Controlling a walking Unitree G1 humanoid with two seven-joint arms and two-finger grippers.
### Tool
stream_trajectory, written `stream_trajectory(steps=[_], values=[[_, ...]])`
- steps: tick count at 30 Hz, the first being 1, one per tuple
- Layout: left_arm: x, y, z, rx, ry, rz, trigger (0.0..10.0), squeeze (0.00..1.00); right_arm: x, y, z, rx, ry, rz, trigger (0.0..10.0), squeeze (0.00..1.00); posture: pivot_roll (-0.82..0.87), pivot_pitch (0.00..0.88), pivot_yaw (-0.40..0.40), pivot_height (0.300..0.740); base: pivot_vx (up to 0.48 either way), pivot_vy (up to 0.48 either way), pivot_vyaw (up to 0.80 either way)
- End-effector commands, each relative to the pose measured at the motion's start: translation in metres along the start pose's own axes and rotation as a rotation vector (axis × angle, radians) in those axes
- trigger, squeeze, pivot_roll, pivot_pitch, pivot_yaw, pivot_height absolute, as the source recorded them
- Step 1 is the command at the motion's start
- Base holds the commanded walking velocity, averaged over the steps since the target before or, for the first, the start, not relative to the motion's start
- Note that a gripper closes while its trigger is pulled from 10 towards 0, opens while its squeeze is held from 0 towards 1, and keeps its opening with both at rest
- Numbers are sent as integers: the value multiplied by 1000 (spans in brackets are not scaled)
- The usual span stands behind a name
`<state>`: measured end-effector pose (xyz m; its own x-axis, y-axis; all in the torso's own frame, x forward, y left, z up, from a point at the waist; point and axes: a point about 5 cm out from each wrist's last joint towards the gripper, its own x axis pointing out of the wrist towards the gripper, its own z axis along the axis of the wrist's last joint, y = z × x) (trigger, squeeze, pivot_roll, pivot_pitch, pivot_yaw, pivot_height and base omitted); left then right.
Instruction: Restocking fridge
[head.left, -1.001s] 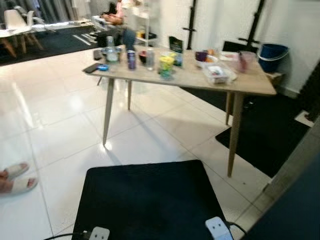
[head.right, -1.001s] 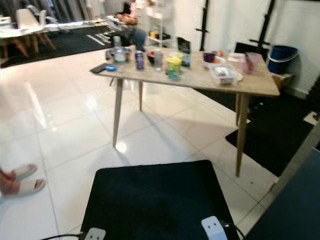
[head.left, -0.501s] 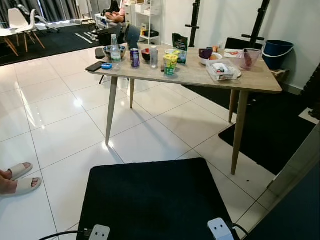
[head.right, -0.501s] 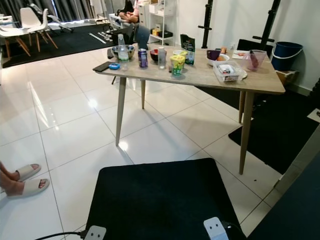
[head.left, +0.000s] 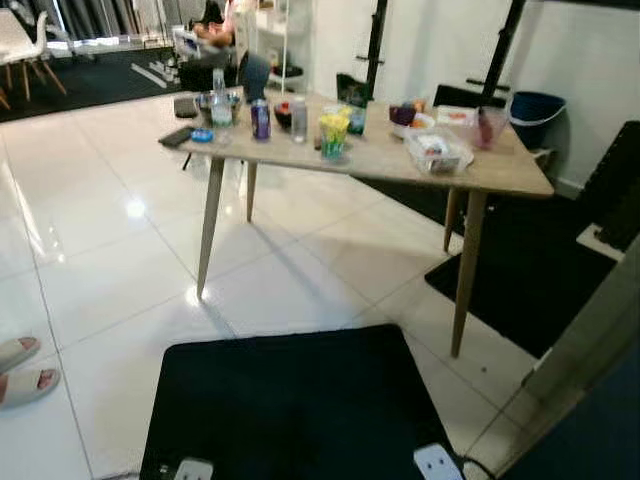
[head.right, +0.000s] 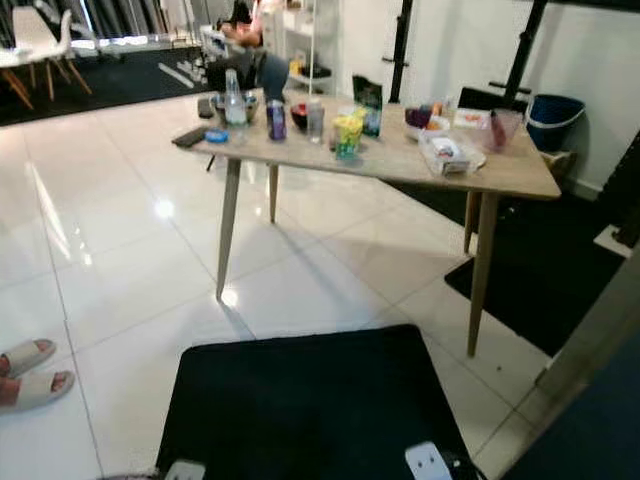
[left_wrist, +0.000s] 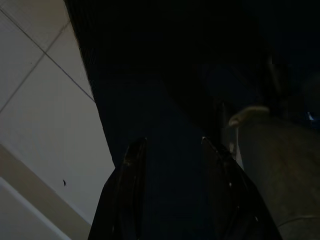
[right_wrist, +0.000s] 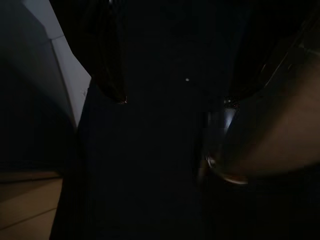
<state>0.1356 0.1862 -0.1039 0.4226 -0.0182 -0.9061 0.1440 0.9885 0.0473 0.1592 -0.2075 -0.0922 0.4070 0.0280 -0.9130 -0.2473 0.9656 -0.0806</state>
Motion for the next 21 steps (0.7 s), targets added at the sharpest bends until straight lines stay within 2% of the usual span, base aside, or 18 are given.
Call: stream_trajectory(steps=[1, 13, 21], values=[[0, 1, 4, 15, -9, 1, 10000, 0, 1, 1, 7, -7, -18, -1, 10000, 0, -24, 0, -4, 740, 458, 0, 0], [1, -2, 5, 20, -9, -5, 10000, 0, 1, 0, 6, 10, -11, -10, 10000, 0, -24, 0, -3, 740, 353, 0, 0], [1, -2, 5, 21, -9, -6, 10000, 0, 1, 0, 5, 11, 1, -2, 10000, 0, -24, 0, -1, 740, 370, 0, -788]])
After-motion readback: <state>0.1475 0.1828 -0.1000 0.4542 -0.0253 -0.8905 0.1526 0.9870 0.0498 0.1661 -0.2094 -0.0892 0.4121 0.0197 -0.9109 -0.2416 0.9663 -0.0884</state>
